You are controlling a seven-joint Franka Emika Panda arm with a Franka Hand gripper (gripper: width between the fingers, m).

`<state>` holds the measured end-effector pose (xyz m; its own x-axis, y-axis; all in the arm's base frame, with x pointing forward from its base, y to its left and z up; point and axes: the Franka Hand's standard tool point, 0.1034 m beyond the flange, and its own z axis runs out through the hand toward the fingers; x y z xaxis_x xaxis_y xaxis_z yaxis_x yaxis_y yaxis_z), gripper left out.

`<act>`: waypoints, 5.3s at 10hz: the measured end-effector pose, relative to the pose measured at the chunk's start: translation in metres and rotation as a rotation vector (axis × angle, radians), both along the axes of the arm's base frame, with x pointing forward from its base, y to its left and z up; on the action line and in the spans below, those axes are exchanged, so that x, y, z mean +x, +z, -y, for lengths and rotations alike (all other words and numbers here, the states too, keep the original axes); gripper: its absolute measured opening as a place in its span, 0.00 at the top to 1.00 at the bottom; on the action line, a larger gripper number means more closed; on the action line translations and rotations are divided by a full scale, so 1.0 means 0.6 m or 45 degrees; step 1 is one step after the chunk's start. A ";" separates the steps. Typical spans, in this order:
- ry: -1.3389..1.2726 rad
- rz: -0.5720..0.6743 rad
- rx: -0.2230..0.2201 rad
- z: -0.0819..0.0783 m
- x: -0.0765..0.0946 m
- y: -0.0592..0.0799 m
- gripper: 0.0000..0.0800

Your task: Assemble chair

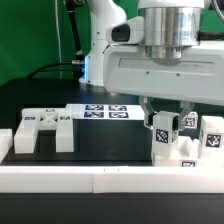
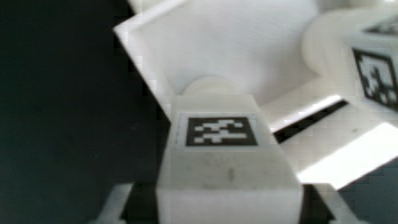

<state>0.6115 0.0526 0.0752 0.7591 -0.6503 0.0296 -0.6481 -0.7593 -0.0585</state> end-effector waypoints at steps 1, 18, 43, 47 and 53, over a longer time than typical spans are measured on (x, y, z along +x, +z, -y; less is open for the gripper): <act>-0.119 -0.005 0.011 0.000 -0.001 -0.003 0.64; -0.089 -0.011 0.024 -0.016 -0.003 -0.011 0.19; -0.429 -0.021 0.037 -0.014 -0.003 -0.014 0.64; -0.796 -0.031 0.074 -0.016 -0.001 -0.014 0.64; -0.682 -0.033 0.066 -0.013 -0.003 -0.015 0.20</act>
Offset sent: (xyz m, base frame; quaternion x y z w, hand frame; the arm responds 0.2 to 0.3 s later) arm -0.0029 0.0013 -0.0078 -0.0119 -0.0039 0.1726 0.9849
